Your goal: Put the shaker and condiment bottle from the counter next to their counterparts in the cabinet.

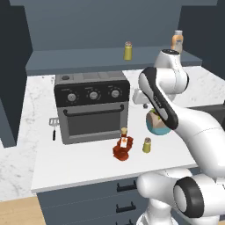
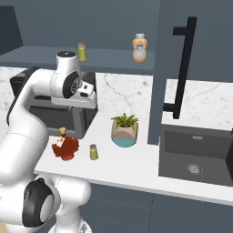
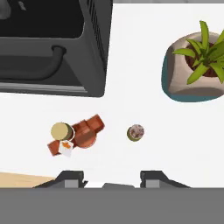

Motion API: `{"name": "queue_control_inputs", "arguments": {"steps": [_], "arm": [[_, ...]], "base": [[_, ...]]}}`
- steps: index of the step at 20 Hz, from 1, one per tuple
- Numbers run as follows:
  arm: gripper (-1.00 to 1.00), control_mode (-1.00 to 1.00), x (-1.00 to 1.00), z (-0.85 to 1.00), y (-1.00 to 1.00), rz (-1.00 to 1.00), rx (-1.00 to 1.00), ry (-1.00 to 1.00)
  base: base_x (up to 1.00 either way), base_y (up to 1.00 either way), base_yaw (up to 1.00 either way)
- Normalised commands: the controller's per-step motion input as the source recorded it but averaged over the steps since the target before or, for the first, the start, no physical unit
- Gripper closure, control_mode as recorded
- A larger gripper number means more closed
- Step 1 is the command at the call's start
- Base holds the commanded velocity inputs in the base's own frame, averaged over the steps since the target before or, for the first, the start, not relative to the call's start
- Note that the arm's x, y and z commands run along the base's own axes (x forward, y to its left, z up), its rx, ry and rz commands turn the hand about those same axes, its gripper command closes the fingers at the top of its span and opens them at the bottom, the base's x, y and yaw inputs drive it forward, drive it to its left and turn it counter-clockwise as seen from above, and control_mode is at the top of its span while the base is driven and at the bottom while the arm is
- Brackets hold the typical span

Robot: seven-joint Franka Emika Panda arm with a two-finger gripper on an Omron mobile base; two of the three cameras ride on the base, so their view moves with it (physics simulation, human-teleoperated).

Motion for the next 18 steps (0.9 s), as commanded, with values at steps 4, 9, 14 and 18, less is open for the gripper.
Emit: {"name": "queue_control_inputs", "arguments": {"steps": [4,9,14,18], "arm": [[-1.0,-1.0,-0.25,0.0,-0.05,0.0,0.0,-0.09],[-1.0,-1.0,-0.52,-0.08,-0.44,-0.03,0.02,-0.33],[-1.0,-1.0,-0.3,-0.14,-0.48,0.03,0.0,-0.21],[-1.0,-1.0,-0.41,-0.34,-0.25,0.16,0.0,-0.17]], "base": [[0.0,0.0,0.0],[0.0,0.0,0.0],[0.0,0.0,0.0],[0.0,0.0,0.0]]}}
